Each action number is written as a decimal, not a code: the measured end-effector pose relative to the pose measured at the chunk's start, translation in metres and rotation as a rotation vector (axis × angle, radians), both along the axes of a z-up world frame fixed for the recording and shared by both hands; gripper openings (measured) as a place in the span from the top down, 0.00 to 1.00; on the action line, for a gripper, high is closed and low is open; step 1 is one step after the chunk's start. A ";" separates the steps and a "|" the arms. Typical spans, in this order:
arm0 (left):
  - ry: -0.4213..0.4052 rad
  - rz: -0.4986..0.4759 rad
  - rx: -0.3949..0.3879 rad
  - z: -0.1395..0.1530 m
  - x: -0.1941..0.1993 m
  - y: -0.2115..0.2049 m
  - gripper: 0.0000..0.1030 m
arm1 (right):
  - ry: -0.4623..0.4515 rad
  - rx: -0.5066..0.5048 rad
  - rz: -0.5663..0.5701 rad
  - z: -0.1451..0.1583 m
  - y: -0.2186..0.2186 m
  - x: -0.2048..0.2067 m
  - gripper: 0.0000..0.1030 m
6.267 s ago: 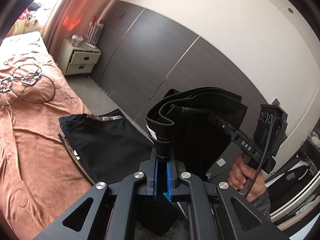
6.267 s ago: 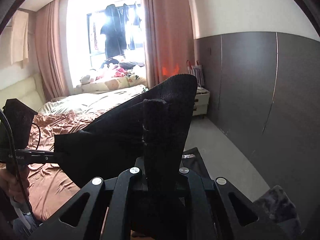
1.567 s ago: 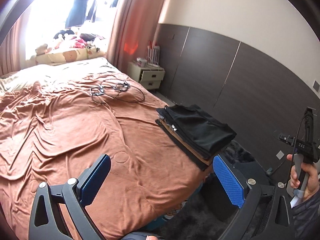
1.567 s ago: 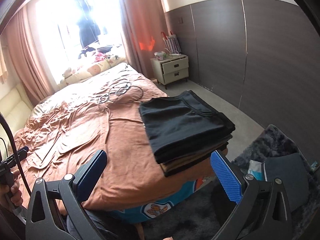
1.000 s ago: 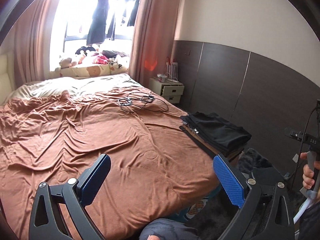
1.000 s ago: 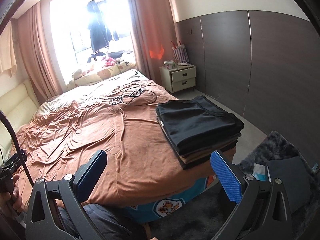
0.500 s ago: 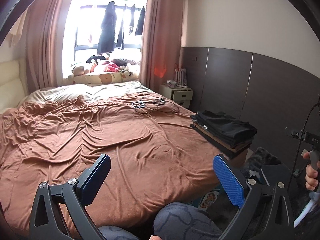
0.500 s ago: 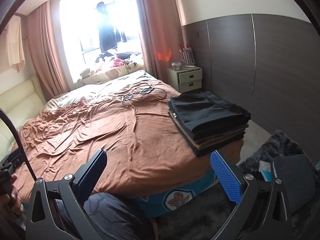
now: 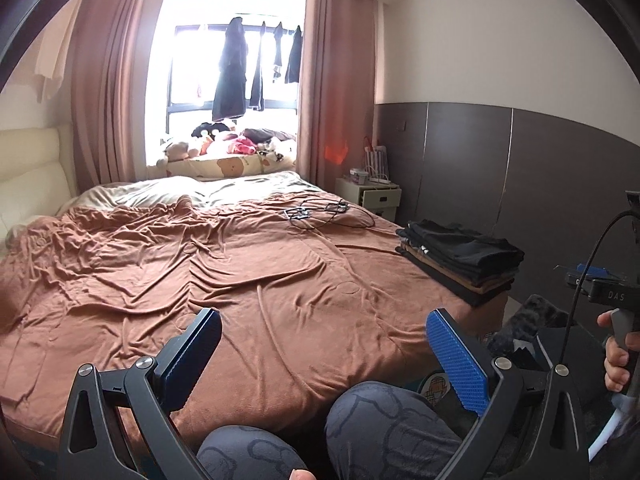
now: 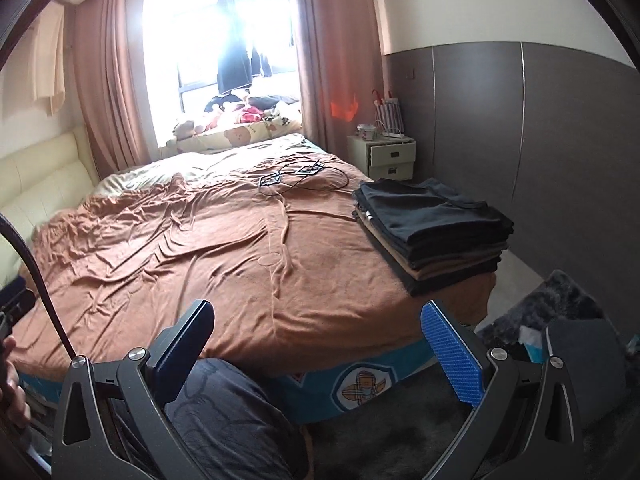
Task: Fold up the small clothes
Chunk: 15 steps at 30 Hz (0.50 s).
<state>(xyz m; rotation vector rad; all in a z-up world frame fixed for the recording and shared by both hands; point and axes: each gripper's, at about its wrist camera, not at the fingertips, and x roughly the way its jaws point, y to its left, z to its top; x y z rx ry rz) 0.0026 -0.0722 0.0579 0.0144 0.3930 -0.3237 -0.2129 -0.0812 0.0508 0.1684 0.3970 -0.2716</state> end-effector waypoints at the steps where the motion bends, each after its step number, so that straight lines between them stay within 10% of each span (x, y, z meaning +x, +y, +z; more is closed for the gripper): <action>1: -0.003 0.004 0.001 -0.002 -0.002 0.001 0.00 | -0.001 0.001 0.005 -0.003 0.002 0.001 0.00; 15: -0.007 0.026 -0.023 -0.021 -0.020 0.012 0.00 | -0.002 -0.028 -0.023 -0.023 0.035 -0.017 0.00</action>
